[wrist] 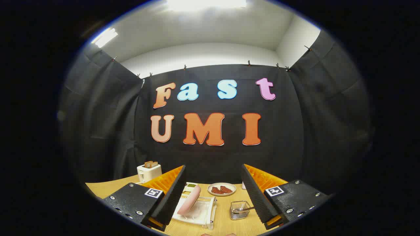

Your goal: Take the plate from the dish rack, then take the spoon from the basket and place it into the plate.

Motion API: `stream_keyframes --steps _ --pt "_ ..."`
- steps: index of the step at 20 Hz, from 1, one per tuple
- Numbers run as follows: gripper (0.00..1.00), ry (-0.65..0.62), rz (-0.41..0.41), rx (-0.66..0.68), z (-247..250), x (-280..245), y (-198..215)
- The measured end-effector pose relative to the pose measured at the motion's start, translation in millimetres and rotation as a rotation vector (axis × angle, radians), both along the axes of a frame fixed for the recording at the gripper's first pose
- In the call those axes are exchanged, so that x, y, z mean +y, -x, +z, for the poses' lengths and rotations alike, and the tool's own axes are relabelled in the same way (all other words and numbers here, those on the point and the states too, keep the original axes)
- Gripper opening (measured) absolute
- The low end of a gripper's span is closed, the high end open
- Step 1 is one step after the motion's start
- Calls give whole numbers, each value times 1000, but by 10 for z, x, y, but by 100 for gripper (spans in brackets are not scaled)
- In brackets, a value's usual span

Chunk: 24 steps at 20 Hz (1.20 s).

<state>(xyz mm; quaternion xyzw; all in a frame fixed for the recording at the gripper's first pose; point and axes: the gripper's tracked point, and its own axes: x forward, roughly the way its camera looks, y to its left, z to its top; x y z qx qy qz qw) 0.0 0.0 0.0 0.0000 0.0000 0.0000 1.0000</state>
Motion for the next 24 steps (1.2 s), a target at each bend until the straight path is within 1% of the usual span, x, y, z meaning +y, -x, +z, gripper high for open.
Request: stream_keyframes --steps 2,5,11,15,20,24 --pt "97 8 11 -1 14 54 14" --pt "98 3 48 -12 55 178 73" --pt "98 -36 72 -6 77 235 68" --pt "98 -74 127 19 34 343 96" --pt "98 -58 136 50 -47 347 67" --pt "98 -70 125 73 24 307 64"
